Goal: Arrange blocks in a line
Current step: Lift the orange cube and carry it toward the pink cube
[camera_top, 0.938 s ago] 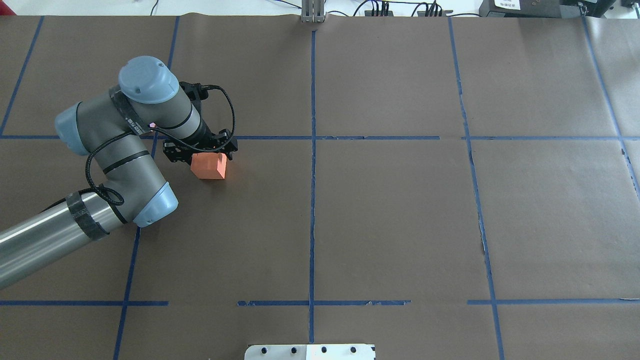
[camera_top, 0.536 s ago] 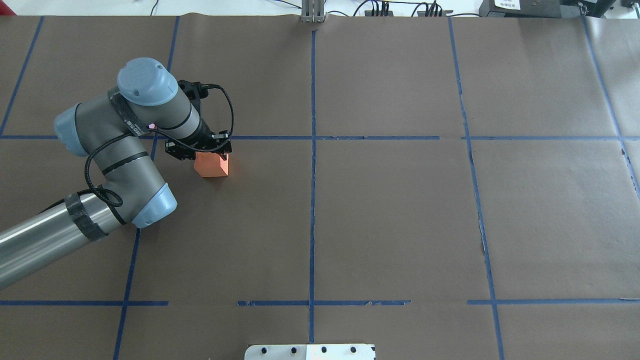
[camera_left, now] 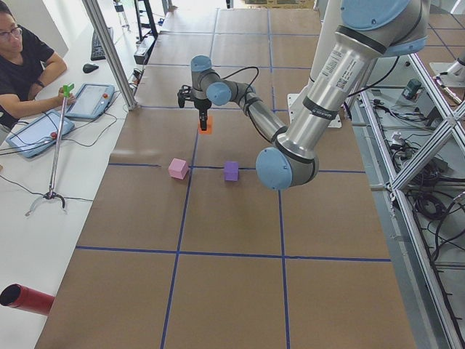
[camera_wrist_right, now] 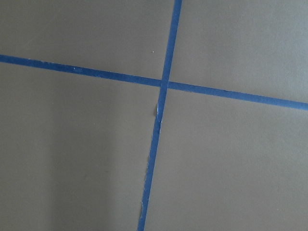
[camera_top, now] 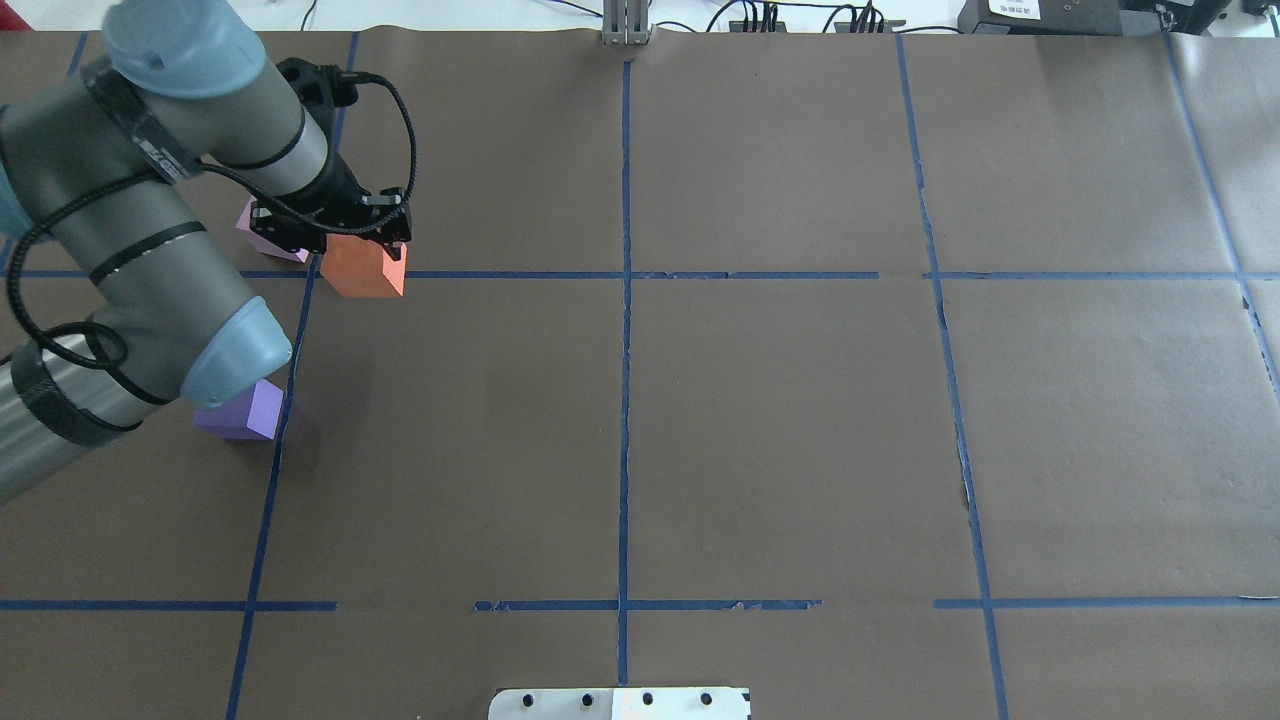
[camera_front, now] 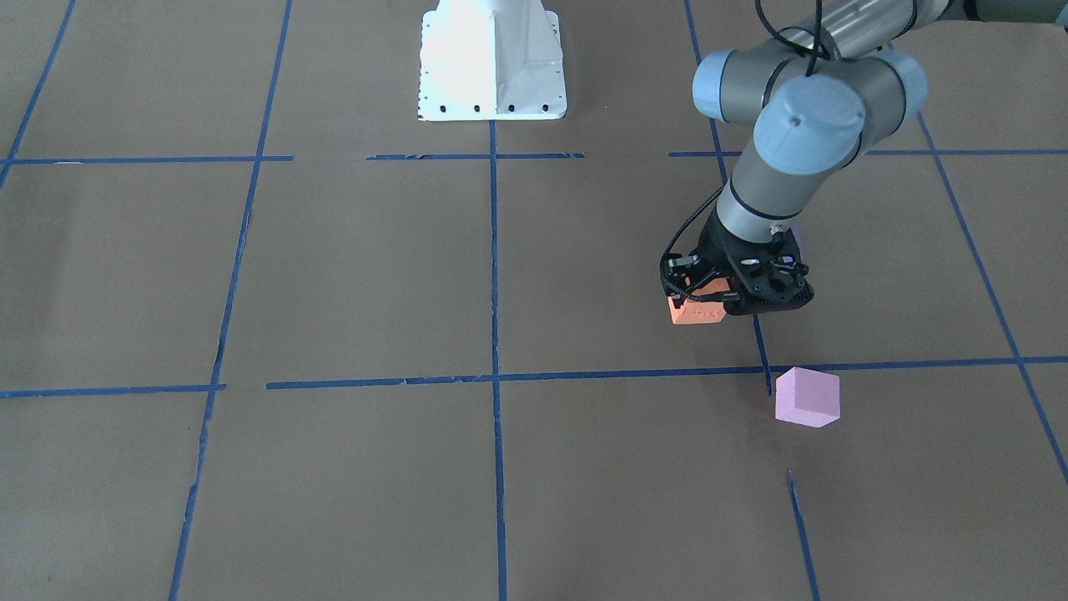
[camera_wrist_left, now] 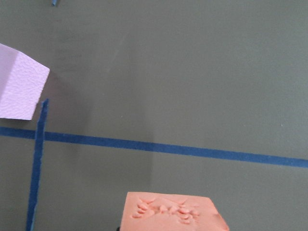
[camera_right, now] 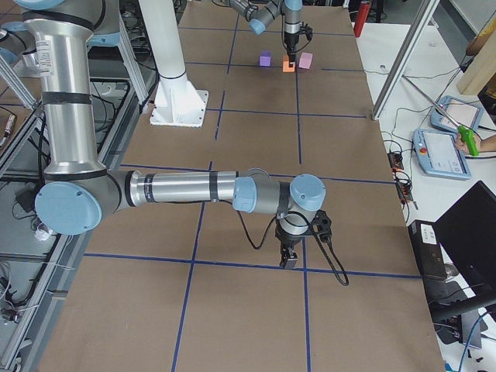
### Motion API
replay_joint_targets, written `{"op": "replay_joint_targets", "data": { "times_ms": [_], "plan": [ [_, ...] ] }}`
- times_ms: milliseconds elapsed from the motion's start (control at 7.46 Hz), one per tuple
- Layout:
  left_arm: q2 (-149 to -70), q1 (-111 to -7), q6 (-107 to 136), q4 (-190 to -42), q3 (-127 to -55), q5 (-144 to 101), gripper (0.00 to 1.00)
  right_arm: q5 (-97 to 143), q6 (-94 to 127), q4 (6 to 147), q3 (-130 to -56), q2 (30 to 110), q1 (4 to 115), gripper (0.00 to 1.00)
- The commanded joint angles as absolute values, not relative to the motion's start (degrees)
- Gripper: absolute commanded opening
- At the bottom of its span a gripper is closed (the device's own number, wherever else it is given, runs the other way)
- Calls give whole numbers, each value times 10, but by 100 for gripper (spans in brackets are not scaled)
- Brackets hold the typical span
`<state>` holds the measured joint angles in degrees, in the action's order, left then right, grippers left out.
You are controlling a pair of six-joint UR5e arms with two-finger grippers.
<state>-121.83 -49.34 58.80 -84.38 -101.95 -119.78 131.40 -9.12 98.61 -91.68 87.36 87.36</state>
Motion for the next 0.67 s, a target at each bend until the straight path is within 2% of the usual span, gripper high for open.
{"op": "replay_joint_targets", "data": {
  "times_ms": [0,268,536],
  "plan": [
    [-1213,-543,571,-751,-1110,-1219,0,1314,-91,986,-918,874,874,100],
    [-1154,-549,451,-758,-1106,-1250,0,1314,-91,986,-918,874,874,100],
    [-1066,-578,417,-854,-1100,-1266,0,1314,-91,986,-917,874,874,100]
  ]
}}
